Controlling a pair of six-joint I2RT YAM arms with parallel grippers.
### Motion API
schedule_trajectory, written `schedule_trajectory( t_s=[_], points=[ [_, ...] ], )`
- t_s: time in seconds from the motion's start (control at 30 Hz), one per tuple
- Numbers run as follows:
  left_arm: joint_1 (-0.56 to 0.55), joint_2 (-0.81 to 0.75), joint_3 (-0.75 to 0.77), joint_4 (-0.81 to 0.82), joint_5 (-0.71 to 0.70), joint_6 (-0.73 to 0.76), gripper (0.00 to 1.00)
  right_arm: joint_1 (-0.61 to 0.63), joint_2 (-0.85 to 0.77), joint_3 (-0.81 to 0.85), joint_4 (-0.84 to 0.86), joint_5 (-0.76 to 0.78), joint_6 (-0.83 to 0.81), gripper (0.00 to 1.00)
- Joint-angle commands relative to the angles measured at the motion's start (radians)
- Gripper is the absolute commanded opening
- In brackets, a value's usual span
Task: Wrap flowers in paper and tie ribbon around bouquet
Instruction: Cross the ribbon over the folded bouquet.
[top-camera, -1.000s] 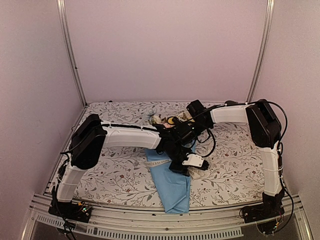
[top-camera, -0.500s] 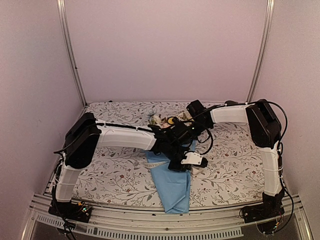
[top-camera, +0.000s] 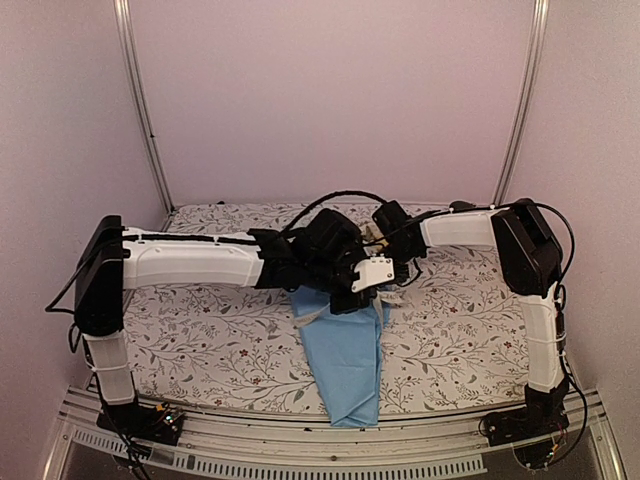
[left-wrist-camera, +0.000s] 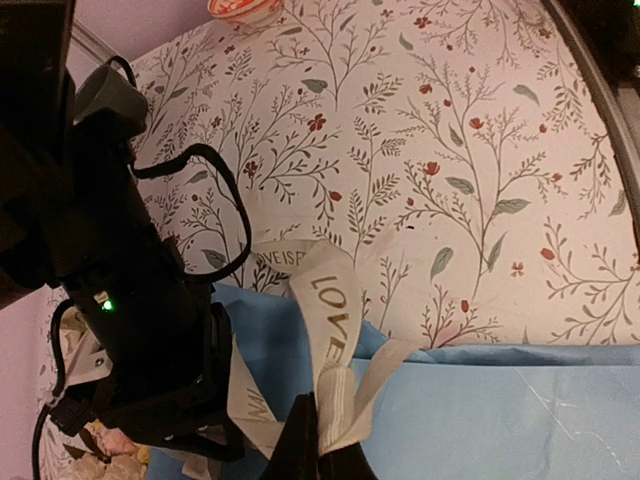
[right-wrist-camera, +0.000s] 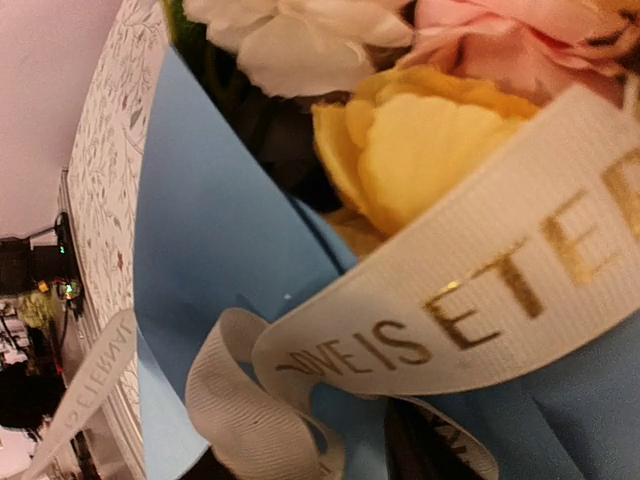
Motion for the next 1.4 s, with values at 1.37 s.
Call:
schedule_trajectory(
  t_s=[1.37],
  points=[
    [-0.321,-0.587,-0.547,0.06,-0.884,-1.077,0.0,-0.001,0.077,-0.052,-0.022,0.032,-0.01,0.66]
  ],
)
